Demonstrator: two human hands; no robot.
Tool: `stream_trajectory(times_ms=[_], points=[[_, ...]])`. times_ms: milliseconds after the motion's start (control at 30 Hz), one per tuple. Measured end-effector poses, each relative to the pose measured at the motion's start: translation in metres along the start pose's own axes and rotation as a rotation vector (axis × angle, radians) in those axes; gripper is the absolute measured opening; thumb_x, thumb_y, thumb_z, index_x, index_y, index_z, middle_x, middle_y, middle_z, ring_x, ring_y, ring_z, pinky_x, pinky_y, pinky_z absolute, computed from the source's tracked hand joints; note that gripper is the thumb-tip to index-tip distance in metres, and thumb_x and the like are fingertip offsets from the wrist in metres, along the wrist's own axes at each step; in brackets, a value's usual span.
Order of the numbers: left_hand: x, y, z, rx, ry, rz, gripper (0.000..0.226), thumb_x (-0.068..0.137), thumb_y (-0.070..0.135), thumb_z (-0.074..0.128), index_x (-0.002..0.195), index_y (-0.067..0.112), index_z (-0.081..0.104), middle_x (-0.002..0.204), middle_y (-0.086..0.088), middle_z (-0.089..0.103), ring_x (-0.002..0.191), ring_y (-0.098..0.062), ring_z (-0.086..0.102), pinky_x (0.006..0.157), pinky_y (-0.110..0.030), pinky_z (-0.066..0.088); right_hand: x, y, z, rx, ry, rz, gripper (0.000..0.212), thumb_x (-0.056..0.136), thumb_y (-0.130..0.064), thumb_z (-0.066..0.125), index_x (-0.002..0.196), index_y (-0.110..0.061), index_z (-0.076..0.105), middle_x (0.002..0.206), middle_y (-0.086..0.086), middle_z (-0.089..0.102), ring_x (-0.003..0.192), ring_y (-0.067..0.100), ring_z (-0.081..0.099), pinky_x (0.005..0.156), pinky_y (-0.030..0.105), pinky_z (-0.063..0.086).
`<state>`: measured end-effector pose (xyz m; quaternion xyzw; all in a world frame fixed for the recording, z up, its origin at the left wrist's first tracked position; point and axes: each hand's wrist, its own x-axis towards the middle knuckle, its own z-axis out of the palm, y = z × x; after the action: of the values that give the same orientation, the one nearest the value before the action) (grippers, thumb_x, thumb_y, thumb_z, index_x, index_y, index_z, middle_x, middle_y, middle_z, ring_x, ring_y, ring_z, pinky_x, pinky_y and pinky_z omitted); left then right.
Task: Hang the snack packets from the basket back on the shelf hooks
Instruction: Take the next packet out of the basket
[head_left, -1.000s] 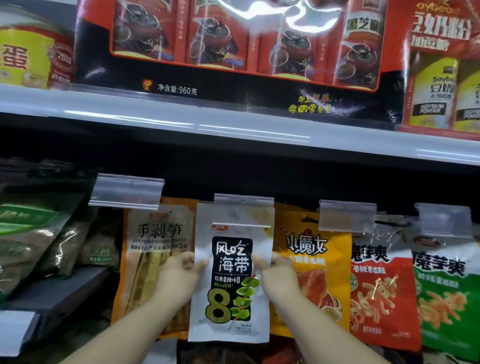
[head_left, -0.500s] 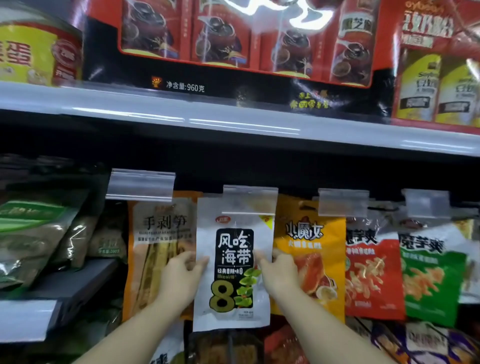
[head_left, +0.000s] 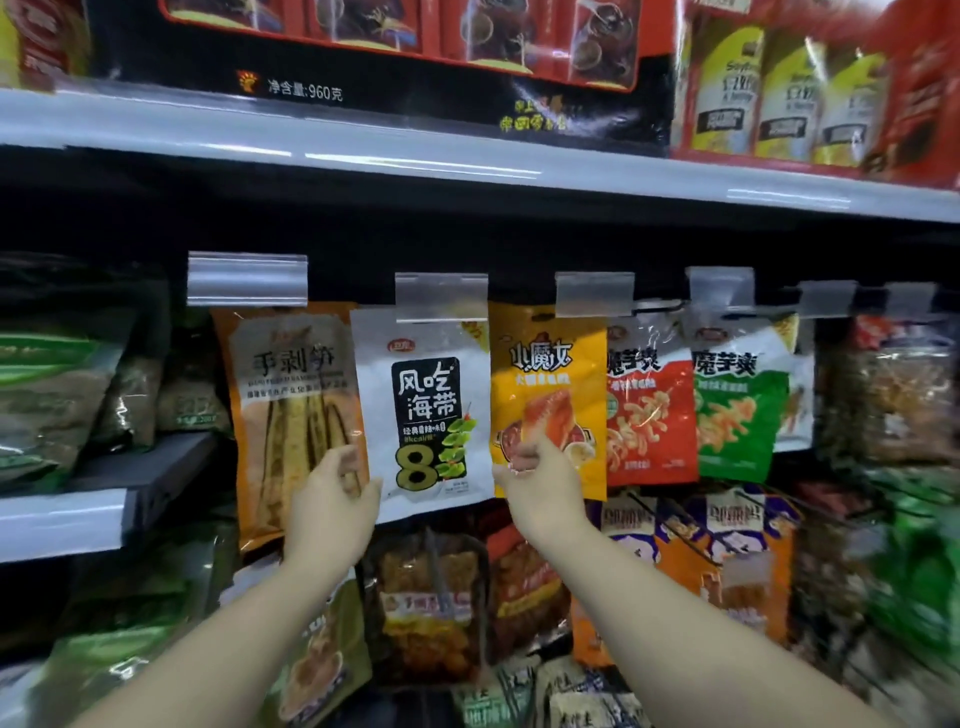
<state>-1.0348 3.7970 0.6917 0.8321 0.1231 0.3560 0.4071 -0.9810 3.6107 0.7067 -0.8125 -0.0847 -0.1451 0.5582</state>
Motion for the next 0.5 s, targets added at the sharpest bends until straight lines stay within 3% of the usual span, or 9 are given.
stream_trajectory(times_ms=[133,300,367,433,500], points=[[-0.038,0.001,0.005,-0.022,0.016,-0.023,0.035,0.090,0.022,0.064,0.123,0.016,0.055,0.102,0.007,0.061,0.089,-0.014,0.058,0.073,-0.028,0.046,-0.023,0.015,-0.018,0.031,-0.073,-0.011,0.022,0.091,-0.019,0.063,0.109,-0.015,0.052,0.089,-0.006,0.052,0.087,0.018,0.054,0.075,0.027,0.044],[-0.095,-0.006,0.020,-0.046,0.021,-0.122,0.023,0.087,0.022,0.067,0.109,0.019,0.060,0.091,0.009,0.065,0.089,-0.019,0.064,0.076,-0.039,0.054,-0.056,0.044,-0.041,0.001,-0.185,-0.033,0.021,0.090,-0.023,0.063,0.108,-0.019,0.053,0.088,-0.008,0.054,0.082,0.019,0.056,0.073,0.034,0.049],[-0.121,-0.010,0.028,-0.073,0.016,-0.163,0.019,0.087,0.020,0.067,0.105,0.019,0.061,0.087,0.010,0.065,0.086,-0.022,0.065,0.078,-0.042,0.055,-0.070,0.061,-0.049,-0.036,-0.226,-0.056,0.018,0.090,-0.022,0.063,0.105,-0.019,0.053,0.084,-0.011,0.052,0.084,0.016,0.056,0.073,0.029,0.048],[-0.149,-0.015,0.037,-0.096,-0.005,-0.174,0.016,0.088,0.018,0.066,0.102,0.018,0.060,0.085,0.007,0.065,0.082,-0.021,0.064,0.077,-0.036,0.054,-0.084,0.076,-0.057,-0.025,-0.272,-0.063,0.016,0.090,-0.019,0.063,0.102,-0.018,0.051,0.081,-0.011,0.050,0.081,0.013,0.054,0.067,0.019,0.043],[-0.179,-0.022,0.047,-0.101,-0.037,-0.189,0.015,0.089,0.018,0.065,0.102,0.020,0.058,0.085,0.007,0.065,0.079,-0.009,0.061,0.068,-0.019,0.047,-0.099,0.095,-0.064,-0.015,-0.326,-0.056,0.017,0.091,-0.016,0.063,0.105,-0.015,0.053,0.081,-0.011,0.049,0.073,0.005,0.051,0.063,0.010,0.040]])
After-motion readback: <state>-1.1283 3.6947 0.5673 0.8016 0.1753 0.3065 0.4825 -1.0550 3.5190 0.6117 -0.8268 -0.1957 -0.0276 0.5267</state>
